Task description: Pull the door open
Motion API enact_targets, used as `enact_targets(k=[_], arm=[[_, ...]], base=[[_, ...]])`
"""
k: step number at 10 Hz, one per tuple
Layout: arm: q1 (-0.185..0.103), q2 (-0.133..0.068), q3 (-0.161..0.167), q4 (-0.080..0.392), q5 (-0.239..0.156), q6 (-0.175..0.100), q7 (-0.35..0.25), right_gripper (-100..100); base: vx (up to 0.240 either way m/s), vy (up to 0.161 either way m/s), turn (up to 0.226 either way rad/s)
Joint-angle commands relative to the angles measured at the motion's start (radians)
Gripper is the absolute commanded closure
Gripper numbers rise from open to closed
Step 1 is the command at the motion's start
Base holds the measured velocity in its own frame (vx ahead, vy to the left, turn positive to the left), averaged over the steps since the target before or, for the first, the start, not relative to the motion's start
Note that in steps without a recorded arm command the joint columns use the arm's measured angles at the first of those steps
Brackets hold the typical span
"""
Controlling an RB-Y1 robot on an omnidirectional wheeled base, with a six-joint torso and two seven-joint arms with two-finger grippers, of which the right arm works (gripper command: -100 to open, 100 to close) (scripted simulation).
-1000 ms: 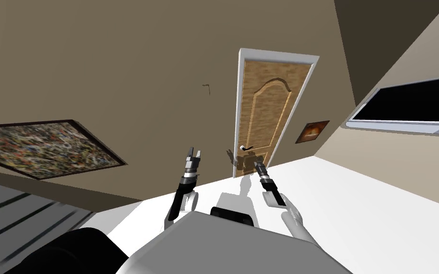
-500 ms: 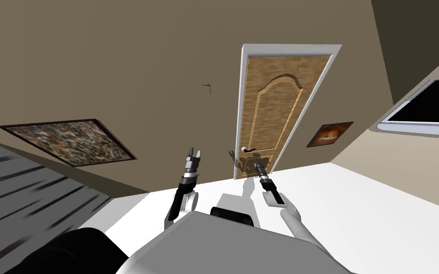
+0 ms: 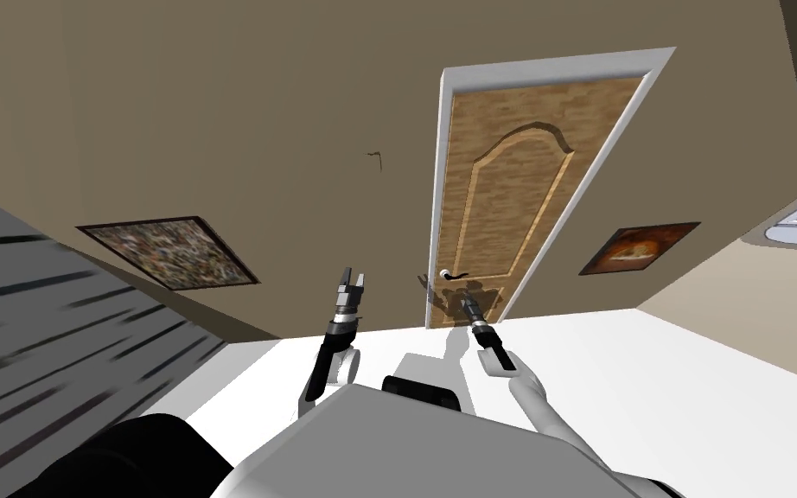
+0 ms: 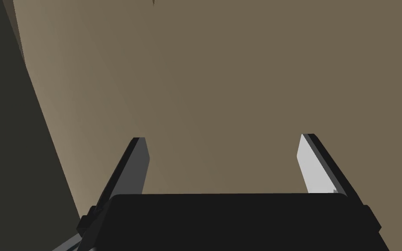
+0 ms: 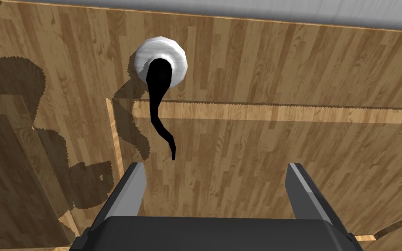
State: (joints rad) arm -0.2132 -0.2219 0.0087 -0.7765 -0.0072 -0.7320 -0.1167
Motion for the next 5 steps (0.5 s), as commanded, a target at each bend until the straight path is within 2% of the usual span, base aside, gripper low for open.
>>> enact_targets(k=[1, 5], arm=[[-0.019, -0.004, 0.001, 0.041, 0.002, -0.003, -0.007, -100], [-0.053, -0.012, 0.003, 0.12, 0.006, -0.009, -0.02, -100]], base=[[0.029, -0.077, 0.097], [0.028, -0.085, 0.099]])
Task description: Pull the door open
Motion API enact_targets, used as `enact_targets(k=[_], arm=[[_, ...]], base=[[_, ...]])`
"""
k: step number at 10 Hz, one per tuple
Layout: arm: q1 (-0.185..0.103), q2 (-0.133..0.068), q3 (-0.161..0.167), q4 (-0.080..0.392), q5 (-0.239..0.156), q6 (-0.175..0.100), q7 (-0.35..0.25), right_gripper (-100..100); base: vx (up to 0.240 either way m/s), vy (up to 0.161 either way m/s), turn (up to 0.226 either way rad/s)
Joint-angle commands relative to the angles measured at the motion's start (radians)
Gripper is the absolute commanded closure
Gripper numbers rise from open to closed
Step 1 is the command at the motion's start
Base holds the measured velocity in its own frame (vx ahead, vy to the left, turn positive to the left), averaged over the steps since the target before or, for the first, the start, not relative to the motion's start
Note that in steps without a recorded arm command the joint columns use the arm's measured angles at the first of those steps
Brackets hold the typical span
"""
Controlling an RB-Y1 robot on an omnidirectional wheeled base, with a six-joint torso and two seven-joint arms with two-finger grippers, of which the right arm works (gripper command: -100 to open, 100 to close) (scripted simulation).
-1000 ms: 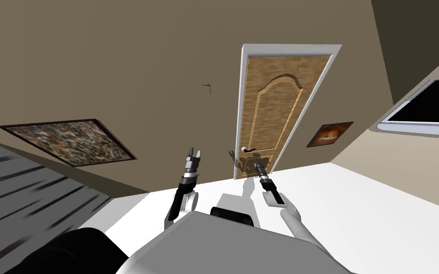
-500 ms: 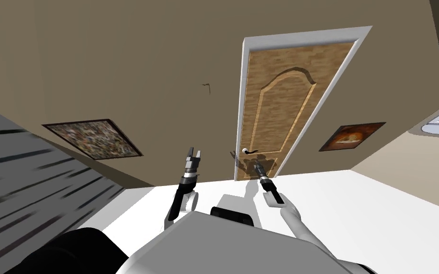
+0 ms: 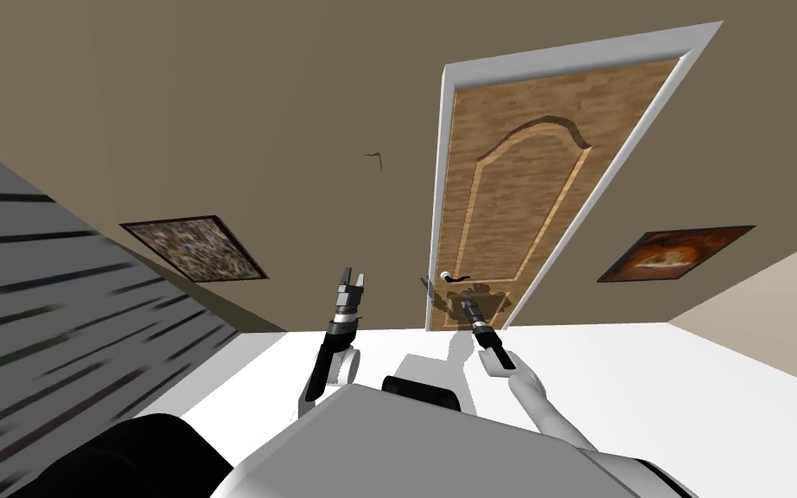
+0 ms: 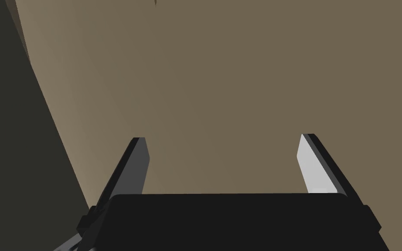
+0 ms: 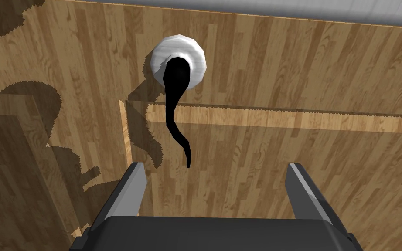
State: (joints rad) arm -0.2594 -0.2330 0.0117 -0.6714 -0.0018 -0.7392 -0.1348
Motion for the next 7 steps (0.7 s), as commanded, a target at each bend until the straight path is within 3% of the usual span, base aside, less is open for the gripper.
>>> enact_targets(k=[1, 7], arm=[[-0.014, -0.003, 0.001, 0.032, 0.002, -0.004, -0.005, -100], [-0.061, -0.013, 0.004, 0.141, 0.007, -0.012, -0.023, -100]], base=[[0.035, -0.068, 0.1], [0.025, -0.084, 0.093]])
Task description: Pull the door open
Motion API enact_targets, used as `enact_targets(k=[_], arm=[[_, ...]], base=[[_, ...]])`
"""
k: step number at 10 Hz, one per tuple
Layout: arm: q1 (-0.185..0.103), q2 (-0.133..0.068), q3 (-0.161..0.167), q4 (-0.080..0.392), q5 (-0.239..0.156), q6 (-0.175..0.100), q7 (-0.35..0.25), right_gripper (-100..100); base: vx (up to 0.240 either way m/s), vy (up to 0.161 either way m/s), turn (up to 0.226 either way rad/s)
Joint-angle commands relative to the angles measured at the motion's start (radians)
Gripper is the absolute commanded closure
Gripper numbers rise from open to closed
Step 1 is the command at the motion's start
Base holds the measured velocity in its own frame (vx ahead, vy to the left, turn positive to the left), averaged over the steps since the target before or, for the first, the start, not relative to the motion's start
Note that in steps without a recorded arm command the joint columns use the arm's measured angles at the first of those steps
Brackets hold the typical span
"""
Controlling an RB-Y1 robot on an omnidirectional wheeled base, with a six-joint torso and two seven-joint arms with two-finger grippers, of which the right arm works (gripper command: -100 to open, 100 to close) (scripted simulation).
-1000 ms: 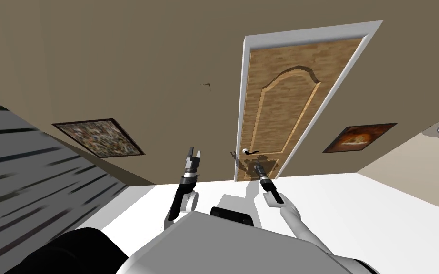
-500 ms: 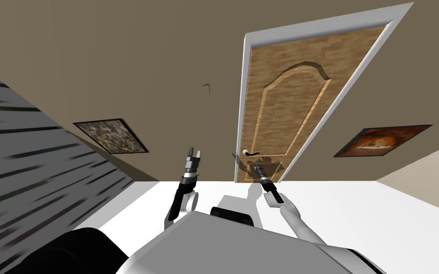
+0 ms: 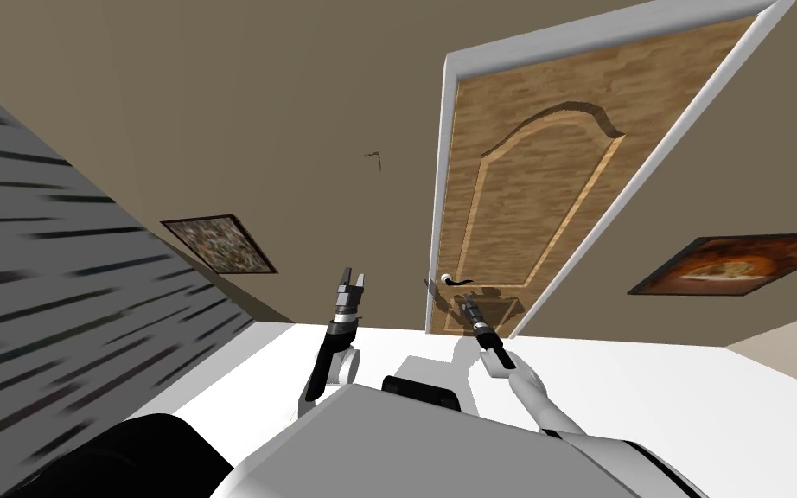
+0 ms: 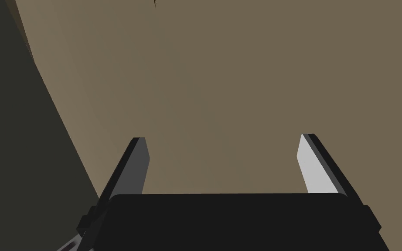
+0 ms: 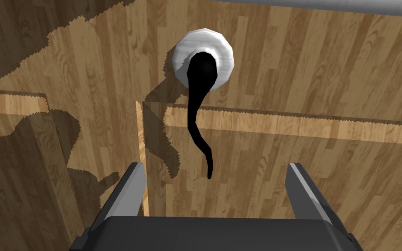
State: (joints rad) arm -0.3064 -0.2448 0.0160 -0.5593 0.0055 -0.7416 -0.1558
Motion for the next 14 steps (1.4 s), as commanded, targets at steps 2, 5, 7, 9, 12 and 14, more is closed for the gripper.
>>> enact_targets(k=[2, 5, 7, 9, 12, 14], arm=[[-0.024, -0.003, 0.0, 0.052, 0.001, -0.011, -0.006, -100], [-0.004, -0.039, -0.014, 0.066, -0.01, -0.038, -0.029, -100], [0.014, -0.068, -0.024, 0.076, -0.019, -0.057, -0.049, -100], [0.014, -0.068, -0.024, 0.076, -0.019, -0.057, -0.049, -100], [0.033, -0.099, -0.036, 0.087, -0.028, -0.077, -0.07, -100], [0.04, -0.109, -0.04, 0.09, -0.031, -0.083, -0.077, -100]], base=[[0.014, -0.05, 0.043], [0.095, 0.024, 0.122], [0.181, 0.087, 0.147], [0.071, 0.018, -0.026], [0.017, 0.009, 0.066], [0.13, 0.047, 0.11]])
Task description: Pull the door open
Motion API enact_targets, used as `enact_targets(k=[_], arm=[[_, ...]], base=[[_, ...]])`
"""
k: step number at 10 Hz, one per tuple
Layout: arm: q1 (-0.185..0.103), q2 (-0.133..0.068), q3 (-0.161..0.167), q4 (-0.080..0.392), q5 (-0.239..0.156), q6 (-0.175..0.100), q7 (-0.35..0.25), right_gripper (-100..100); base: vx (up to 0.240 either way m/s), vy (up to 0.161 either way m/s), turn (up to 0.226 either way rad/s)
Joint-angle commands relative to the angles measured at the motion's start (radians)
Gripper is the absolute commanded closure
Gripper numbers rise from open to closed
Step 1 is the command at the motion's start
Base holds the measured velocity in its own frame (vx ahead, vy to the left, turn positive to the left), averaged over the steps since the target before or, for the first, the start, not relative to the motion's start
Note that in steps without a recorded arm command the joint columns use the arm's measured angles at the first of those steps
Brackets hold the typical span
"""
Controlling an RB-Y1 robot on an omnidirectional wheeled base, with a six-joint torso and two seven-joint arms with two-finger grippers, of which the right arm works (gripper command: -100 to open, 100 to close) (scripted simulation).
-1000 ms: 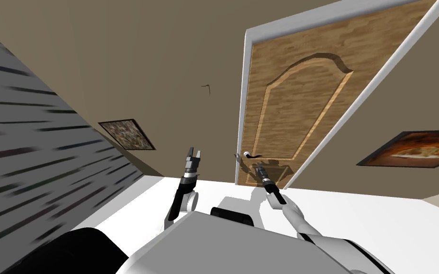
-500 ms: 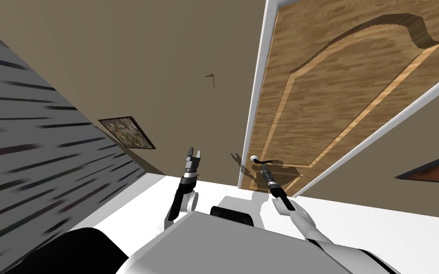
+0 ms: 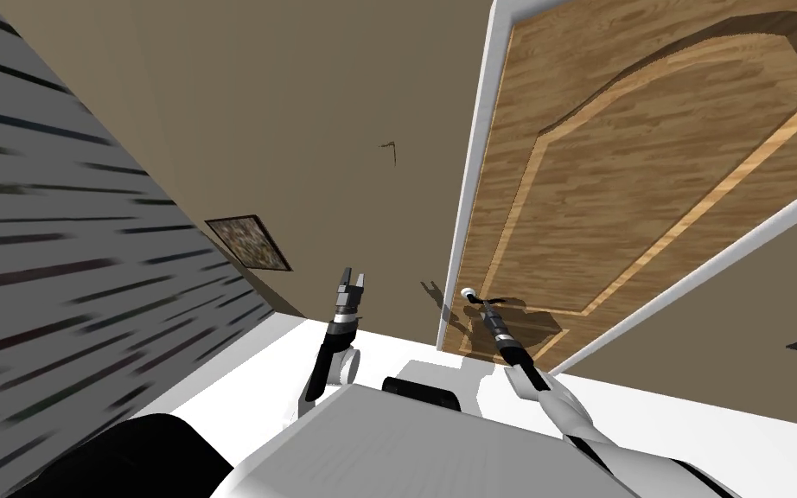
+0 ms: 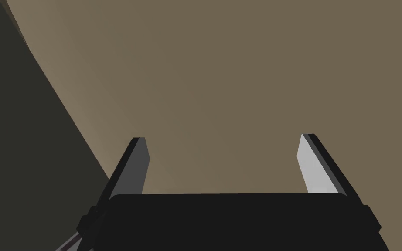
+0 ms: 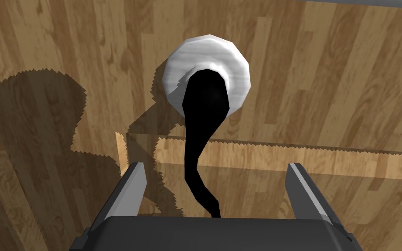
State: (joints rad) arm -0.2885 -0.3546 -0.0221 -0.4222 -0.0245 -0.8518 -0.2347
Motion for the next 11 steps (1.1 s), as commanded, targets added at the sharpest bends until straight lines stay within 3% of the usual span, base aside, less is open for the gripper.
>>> enact_targets(k=[1, 2, 3, 4, 6, 7, 11], arm=[[0.022, 0.0, -0.002, -0.047, -0.001, 0.027, 0.002, -100], [0.039, -0.028, -0.012, -0.037, -0.009, 0.009, -0.018, -100], [0.049, -0.043, -0.018, -0.032, -0.014, -0.001, -0.028, -100], [0.055, -0.054, -0.022, -0.028, -0.017, -0.008, -0.035, -100], [0.056, -0.053, -0.021, -0.034, -0.016, -0.001, -0.036, -100], [0.056, -0.053, -0.021, -0.034, -0.016, -0.001, -0.036, 100], [0.056, -0.053, -0.021, -0.034, -0.016, -0.001, -0.036, 100]], base=[[0.058, 0.013, -0.012], [0.126, 0.03, 0.168], [0.196, 0.039, 0.202], [0.18, 0.022, 0.106], [0.079, 0.009, 0.01], [0.0, 0.0, 0.0], [-0.011, -0.003, 0.002]])
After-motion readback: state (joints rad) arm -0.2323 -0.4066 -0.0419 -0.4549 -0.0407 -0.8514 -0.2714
